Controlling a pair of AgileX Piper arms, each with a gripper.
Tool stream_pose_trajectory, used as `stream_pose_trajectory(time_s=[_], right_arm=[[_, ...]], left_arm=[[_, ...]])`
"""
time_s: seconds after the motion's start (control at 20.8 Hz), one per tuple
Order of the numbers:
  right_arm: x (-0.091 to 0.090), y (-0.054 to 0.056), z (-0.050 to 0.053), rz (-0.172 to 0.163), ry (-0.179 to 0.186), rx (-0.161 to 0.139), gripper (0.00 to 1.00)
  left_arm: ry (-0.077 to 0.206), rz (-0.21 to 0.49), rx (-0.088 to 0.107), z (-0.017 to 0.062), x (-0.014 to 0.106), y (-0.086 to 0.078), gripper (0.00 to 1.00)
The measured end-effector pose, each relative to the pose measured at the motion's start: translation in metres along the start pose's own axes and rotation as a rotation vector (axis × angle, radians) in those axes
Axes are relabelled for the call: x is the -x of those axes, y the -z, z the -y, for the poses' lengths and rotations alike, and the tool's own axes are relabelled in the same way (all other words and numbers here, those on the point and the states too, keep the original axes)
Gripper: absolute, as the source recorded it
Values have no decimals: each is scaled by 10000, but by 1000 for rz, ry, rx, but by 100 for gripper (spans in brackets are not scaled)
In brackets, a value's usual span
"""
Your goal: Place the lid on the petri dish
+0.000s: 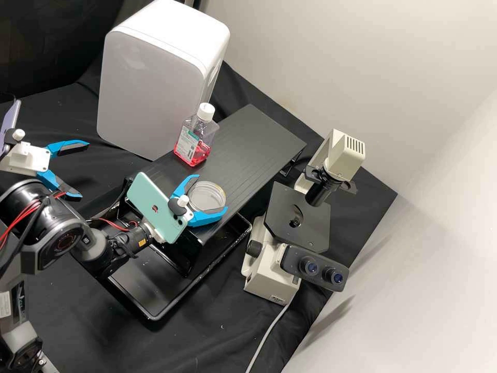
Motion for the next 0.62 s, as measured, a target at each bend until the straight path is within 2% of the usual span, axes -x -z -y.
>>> stream_pose_trajectory(time_s=[0.38,0.43,0.53,0.62], right_arm=[[-60,4,71,8,28,23,0],[-60,2,73,9,29,25,100],[-63,2,73,10,29,27,100],[-76,8,83,15,38,48,100]], left_arm=[[0,0,0,0,0,0,100],[0,0,0,0,0,0,100],[0,0,0,0,0,0,100],[0,0,0,0,0,0,100]])
